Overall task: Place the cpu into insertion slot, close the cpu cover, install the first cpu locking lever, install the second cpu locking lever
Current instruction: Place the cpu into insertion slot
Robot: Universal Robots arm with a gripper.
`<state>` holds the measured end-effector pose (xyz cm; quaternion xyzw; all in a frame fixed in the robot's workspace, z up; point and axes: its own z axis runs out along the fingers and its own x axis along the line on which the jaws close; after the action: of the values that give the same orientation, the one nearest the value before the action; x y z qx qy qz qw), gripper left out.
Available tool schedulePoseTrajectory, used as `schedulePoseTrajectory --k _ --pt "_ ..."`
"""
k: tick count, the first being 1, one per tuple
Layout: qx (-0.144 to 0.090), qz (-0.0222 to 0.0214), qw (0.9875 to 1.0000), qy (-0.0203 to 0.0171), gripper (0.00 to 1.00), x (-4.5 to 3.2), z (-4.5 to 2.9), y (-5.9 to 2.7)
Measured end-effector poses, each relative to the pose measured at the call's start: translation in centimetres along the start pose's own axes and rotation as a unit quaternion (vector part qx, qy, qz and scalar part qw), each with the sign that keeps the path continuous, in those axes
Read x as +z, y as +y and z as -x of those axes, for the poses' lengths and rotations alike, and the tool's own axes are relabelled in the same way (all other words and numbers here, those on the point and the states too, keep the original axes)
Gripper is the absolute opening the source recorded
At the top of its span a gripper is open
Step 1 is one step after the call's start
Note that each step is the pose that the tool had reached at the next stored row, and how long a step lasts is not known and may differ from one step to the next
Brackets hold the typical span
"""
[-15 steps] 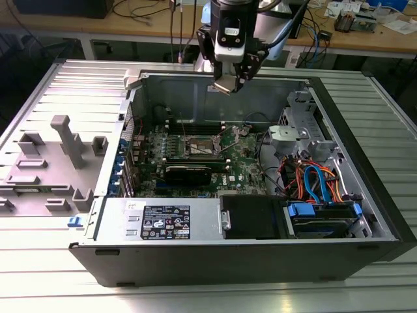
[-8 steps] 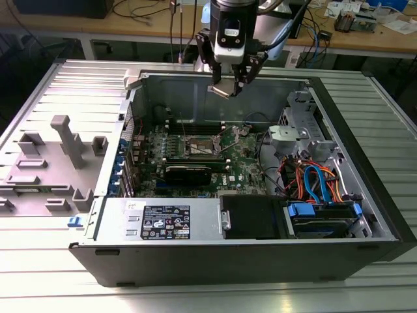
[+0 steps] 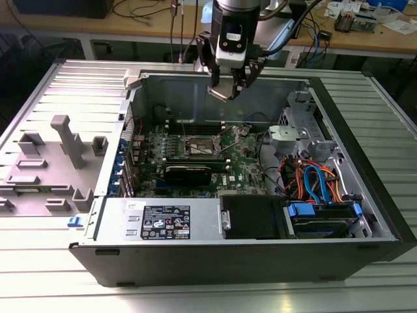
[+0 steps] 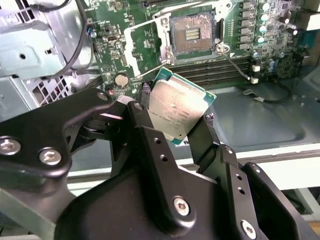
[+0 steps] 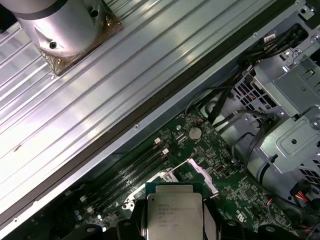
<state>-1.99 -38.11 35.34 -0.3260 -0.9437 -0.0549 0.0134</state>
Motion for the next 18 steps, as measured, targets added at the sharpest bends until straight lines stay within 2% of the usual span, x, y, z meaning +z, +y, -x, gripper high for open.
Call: schedulePoseTrajectory --k 2,5,6,8,9,13,16,17,18 --pt "0.003 -0.0010 1.0000 -0.0013 0.55 0.26 0.08 -0.12" --pt "0.007 -0.0059 0.9999 -0.0057 0.55 0.41 0.16 -0.20" --pt "0.008 -0.0085 0.9999 -0.0080 0.55 0.44 0.17 -0.22" --pt "0.010 -0.0201 0.9996 -0.0175 0.55 0.53 0.21 -0.27" --pt "0.009 -0.0223 0.9995 -0.0192 0.55 0.66 0.22 -0.29" --pt "0.024 -0.0219 0.9993 -0.0206 0.55 1.16 0.29 -0.38" --pt "0.043 -0.0217 0.9986 -0.0224 0.55 1.48 0.30 -0.41" --pt "0.043 -0.0222 0.9986 -0.0230 0.55 1.60 0.31 -0.42" --pt "0.044 -0.0246 0.9984 -0.0250 0.55 1.82 0.33 -0.44"
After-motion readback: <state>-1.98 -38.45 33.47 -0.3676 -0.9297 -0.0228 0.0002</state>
